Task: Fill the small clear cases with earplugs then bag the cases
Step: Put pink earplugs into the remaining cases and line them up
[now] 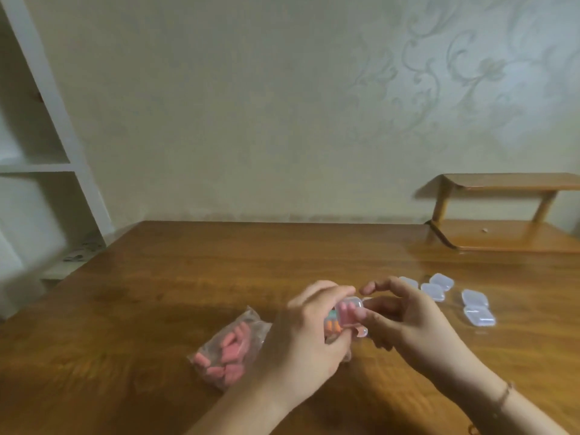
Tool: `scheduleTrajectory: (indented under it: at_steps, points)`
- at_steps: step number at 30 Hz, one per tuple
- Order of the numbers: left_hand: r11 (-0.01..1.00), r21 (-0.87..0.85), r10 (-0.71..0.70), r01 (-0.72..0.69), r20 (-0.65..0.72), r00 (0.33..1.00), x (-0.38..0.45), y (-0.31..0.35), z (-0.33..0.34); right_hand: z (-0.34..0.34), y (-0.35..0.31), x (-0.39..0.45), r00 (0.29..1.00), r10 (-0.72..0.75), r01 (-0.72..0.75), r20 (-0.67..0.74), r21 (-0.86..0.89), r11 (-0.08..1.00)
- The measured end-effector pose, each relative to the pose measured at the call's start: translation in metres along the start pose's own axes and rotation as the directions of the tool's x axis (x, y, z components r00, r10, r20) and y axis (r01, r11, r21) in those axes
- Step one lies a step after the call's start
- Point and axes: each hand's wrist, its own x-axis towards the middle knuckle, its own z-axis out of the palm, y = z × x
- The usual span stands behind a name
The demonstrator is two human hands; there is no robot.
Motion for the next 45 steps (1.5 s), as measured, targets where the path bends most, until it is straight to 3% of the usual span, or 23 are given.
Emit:
scheduleTrajectory:
  at_steps: [6,10,18,24,28,34,41,45]
  points:
    - [0.996,0.094,-0.004,-0.001,0.055,0.998,0.006,0.007,0.03,-0.026,0.028,-0.009,0.999,0.044,-0.048,-0.026,-0.18,0.982]
    - [0.971,0.237,-0.036,-0.013,0.202,0.979,-0.003,0.005,0.042,-0.022,0.045,-0.013,0.998,0.004,-0.033,-0.068,-0.439,0.898]
    - [0.978,0.209,-0.051,-0.003,0.254,0.966,-0.011,-0.014,0.052,-0.015,0.048,-0.019,0.999,0.023,-0.041,-0.035,-0.707,0.706]
    - [0.973,0.228,-0.095,0.035,0.255,0.962,-0.01,-0.014,0.048,-0.011,0.047,-0.02,0.999,-0.014,-0.017,-0.035,-0.753,0.658]
    - [0.973,0.219,-0.12,0.073,0.207,0.971,-0.007,-0.006,0.048,-0.02,0.043,-0.02,0.994,-0.014,-0.07,-0.11,-0.722,0.688]
    - [0.986,0.163,-0.065,0.014,0.312,0.948,0.027,0.029,0.073,-0.057,0.031,-0.008,0.975,-0.026,-0.151,-0.22,-0.746,0.648]
    - [0.991,0.116,-0.107,0.06,0.465,0.879,0.071,0.061,0.148,-0.137,0.059,-0.012,0.846,-0.029,-0.411,-0.533,-0.686,0.6]
    - [0.965,0.257,-0.174,0.051,0.483,0.858,0.086,0.064,0.179,-0.149,0.081,-0.012,0.835,0.096,-0.475,-0.542,-0.621,0.624]
